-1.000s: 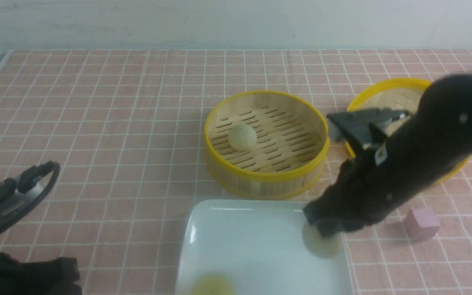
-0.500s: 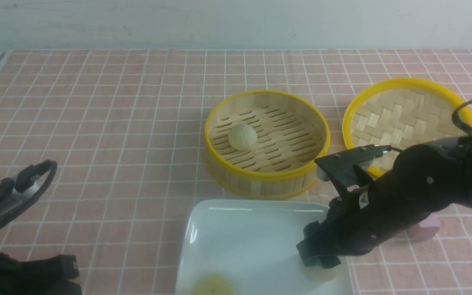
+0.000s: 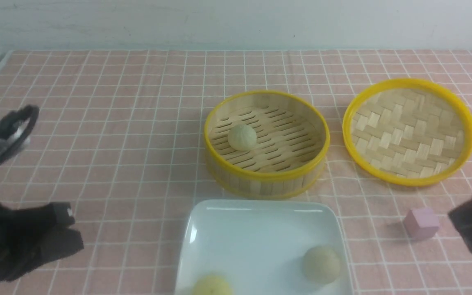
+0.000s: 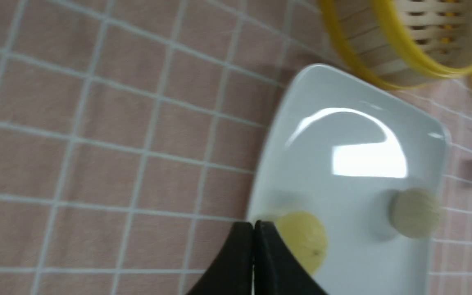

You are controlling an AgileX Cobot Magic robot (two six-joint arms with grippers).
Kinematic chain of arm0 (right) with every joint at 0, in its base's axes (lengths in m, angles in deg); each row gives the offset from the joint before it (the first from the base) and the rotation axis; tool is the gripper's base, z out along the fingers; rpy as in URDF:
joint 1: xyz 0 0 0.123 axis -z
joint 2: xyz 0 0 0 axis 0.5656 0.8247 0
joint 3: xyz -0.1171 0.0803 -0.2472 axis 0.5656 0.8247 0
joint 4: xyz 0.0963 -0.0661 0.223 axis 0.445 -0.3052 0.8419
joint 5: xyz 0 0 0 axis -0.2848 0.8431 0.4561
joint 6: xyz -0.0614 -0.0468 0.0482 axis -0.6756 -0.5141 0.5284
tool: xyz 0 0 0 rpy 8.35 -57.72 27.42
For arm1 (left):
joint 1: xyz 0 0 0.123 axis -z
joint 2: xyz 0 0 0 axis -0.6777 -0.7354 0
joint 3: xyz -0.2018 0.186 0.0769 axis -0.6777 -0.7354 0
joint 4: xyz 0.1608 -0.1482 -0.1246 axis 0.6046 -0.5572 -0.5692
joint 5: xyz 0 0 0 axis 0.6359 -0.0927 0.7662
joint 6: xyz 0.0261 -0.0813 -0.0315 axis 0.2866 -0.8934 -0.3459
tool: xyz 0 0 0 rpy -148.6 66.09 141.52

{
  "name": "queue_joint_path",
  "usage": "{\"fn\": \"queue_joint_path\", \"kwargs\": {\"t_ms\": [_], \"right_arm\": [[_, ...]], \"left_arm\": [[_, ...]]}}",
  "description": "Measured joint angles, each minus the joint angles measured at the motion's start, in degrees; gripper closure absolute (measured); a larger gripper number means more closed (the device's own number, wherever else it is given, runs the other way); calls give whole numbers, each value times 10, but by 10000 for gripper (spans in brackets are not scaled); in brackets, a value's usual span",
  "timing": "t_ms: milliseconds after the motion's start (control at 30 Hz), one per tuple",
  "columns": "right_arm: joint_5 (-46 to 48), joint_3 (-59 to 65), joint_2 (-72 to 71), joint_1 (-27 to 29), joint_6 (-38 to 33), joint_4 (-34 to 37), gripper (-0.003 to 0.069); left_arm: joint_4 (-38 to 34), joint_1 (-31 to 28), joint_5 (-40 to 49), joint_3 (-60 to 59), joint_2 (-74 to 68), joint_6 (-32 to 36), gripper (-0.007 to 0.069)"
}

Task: Put the steamed buns into the plate on the pink tablecloth.
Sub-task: 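Reach into the bamboo steamer and grasp a bun with the left gripper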

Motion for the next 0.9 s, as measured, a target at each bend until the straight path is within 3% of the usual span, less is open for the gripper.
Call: {"fn": "queue_joint_path", "kwargs": {"t_ms": [267,467,500,633,867,900], "right_arm": [[-39,136,-128,6,1,-23,668],[-80,168,-181,6,2,-25,664],[-87,168,-186,6,2,-25,662],[-92,168,-188,6,2,-25,655],[-93,168,-189,6,2,-25,648],[-93,168,-189,6,2,-25,644]], "left_arm": [[-27,5,75,143,-128,28,625],[6,132,66,234,-276,-2,625],[33,175,57,273,-322,-24,624],[134,251,52,402,-446,-109,595],[285,308,65,611,-607,-209,476],[322,318,72,674,-652,-221,427]]}}
